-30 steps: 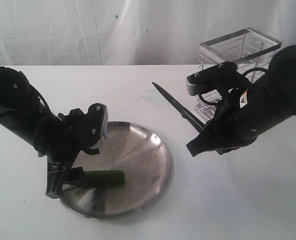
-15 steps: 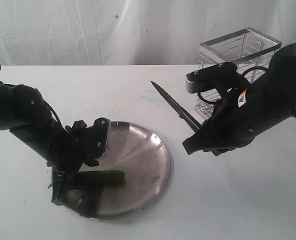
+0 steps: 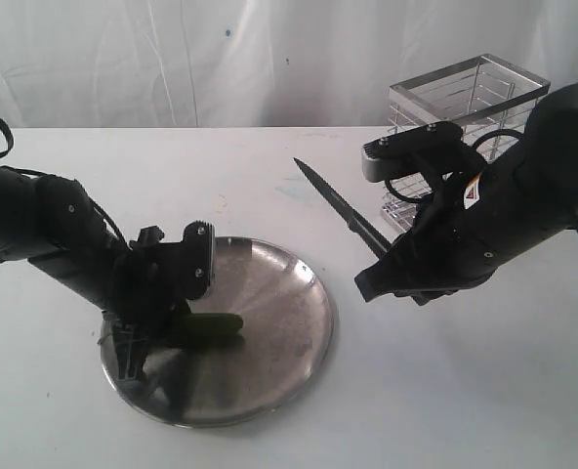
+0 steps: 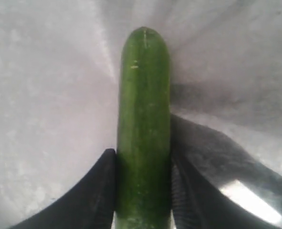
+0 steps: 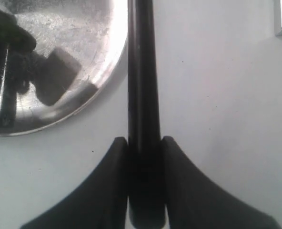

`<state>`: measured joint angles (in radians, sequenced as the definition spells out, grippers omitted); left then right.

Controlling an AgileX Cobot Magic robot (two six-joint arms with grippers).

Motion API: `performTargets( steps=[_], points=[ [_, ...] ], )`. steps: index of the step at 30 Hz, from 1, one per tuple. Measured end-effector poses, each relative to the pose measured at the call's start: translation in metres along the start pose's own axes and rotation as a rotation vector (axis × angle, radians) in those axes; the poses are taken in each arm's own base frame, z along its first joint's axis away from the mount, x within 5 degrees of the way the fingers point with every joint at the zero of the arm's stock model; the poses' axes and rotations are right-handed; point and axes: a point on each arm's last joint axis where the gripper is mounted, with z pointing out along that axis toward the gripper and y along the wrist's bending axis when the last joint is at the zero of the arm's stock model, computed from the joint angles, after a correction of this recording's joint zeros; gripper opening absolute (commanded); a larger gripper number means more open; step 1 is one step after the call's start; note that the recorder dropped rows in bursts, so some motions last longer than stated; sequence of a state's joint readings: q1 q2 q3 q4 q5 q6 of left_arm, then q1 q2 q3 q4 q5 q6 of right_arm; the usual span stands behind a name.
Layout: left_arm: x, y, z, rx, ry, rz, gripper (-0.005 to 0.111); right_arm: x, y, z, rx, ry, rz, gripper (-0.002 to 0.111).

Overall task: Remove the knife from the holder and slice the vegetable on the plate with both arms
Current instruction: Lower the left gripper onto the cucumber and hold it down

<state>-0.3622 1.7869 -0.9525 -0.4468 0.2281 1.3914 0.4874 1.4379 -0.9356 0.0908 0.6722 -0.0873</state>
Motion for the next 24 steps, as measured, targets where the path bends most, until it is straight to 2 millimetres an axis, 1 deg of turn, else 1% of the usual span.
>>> performTargets(
  steps=[6, 10, 12, 18, 20, 22, 24],
  points=[
    [-0.008, 0.017, -0.003, -0.068, -0.026, -0.128, 0.000, 0.000, 0.000, 0.000, -0.002, 0.000, 0.003, 0.000],
    [-0.008, 0.017, 0.003, -0.032, -0.010, -0.127, 0.003, 0.000, 0.000, 0.000, -0.002, 0.000, 0.003, 0.000],
    [-0.006, 0.016, 0.005, -0.018, 0.003, -0.116, 0.010, 0.000, 0.000, 0.000, -0.002, 0.000, 0.003, 0.000],
    [-0.005, 0.015, 0.007, -0.008, 0.010, -0.134, 0.043, 0.000, 0.000, 0.000, -0.002, 0.000, 0.003, 0.000],
    [-0.005, 0.015, 0.007, -0.008, 0.010, -0.142, 0.052, 0.000, 0.000, 0.000, -0.002, 0.000, 0.003, 0.000],
    [-0.005, 0.015, 0.007, -0.009, 0.010, -0.147, 0.057, 0.000, 0.000, 0.000, -0.002, 0.000, 0.003, 0.000],
    [-0.005, 0.015, 0.006, -0.010, 0.009, -0.149, 0.060, 0.000, 0.000, 0.000, -0.002, 0.000, 0.003, 0.000]
  ],
)
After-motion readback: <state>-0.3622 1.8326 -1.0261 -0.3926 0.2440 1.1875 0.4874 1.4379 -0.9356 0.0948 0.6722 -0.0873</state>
